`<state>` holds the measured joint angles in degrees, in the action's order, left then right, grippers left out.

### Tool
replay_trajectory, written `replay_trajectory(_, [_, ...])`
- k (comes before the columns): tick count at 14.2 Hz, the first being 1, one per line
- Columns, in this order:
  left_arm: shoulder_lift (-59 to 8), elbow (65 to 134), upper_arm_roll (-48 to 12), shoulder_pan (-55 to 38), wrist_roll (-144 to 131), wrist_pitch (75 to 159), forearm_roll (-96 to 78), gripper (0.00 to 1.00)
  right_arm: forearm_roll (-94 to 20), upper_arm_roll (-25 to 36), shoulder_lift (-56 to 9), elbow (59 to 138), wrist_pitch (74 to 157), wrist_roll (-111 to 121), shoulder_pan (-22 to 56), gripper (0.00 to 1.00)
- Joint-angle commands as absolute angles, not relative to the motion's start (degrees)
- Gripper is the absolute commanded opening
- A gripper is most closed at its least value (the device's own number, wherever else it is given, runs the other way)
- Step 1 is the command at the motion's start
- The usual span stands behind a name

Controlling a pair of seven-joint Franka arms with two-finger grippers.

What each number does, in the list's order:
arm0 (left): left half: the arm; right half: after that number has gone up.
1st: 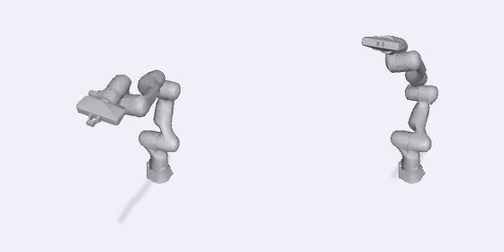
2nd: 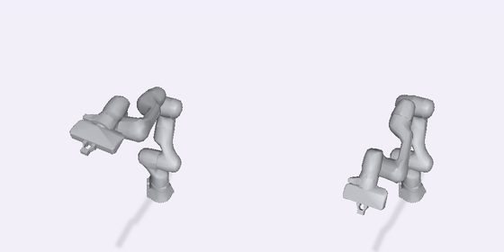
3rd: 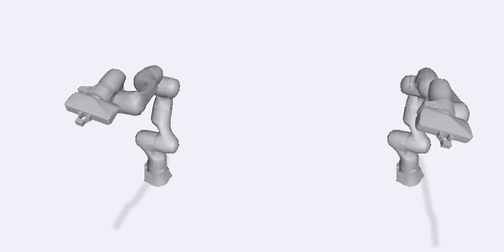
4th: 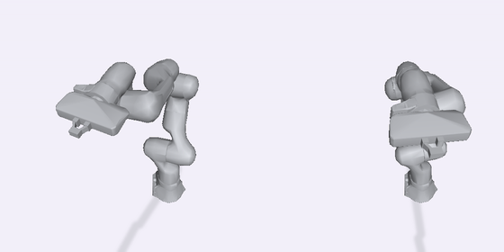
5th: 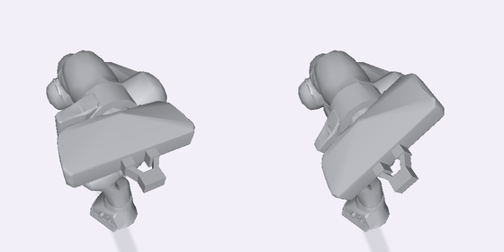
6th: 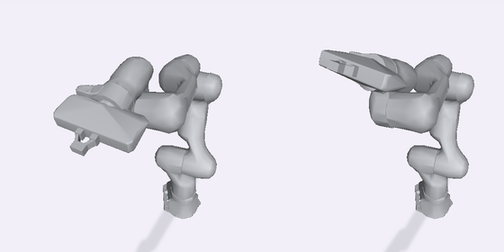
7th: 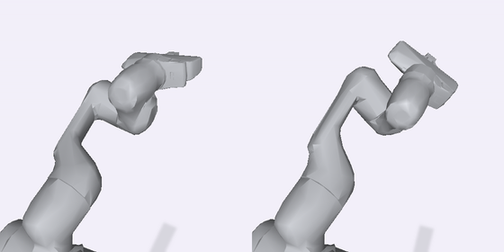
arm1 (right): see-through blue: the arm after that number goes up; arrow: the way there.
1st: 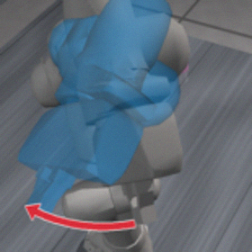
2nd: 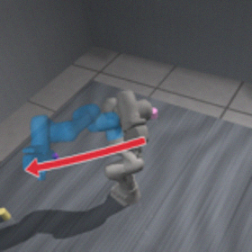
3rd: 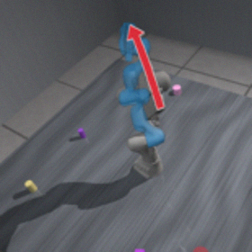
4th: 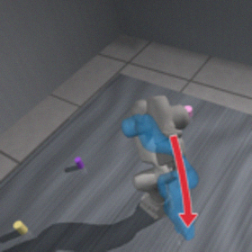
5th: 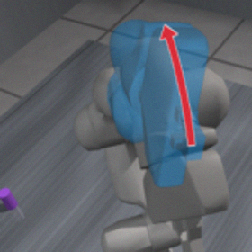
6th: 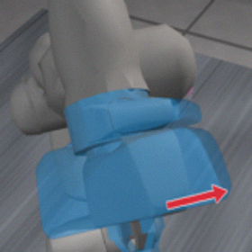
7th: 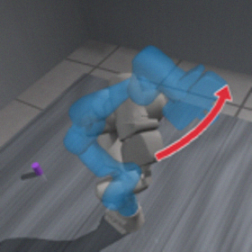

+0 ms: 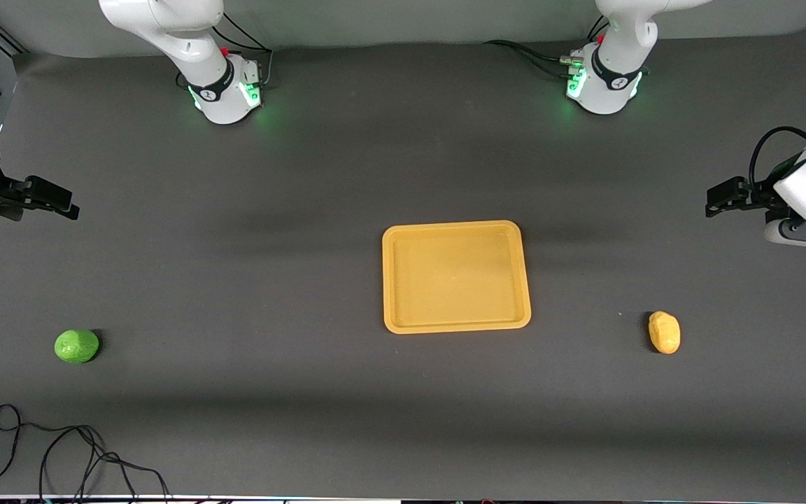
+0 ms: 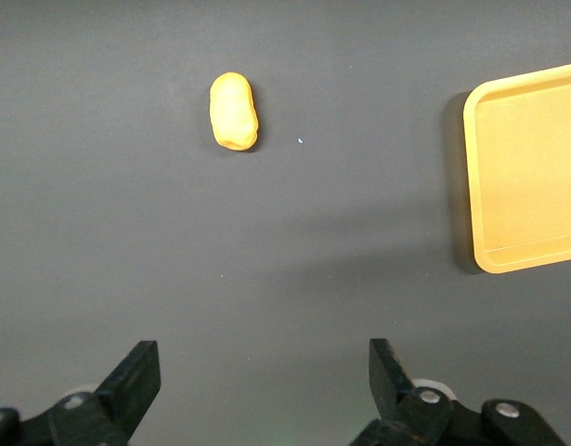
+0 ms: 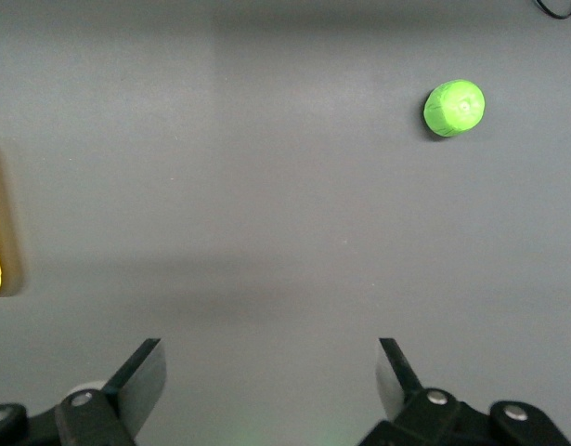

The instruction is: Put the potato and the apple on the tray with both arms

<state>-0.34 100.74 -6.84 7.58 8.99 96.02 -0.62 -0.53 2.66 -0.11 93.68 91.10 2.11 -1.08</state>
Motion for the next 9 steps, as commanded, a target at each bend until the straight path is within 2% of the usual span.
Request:
replay_trajectory(1, [-0.79, 99.84, -6.5, 7.12, 8.79, 95.54, -0.97, 1.0, -1.75, 2.64, 0.0, 92.99, 90.44, 0.79, -0.88, 1.0])
replay_trajectory(9, [-0.88, 99.93, -6.5, 7.12, 8.79, 95.19, -0.97, 1.0, -2.2, 2.64, -0.26, 92.46, 91.05, 0.97, -0.88, 1.0])
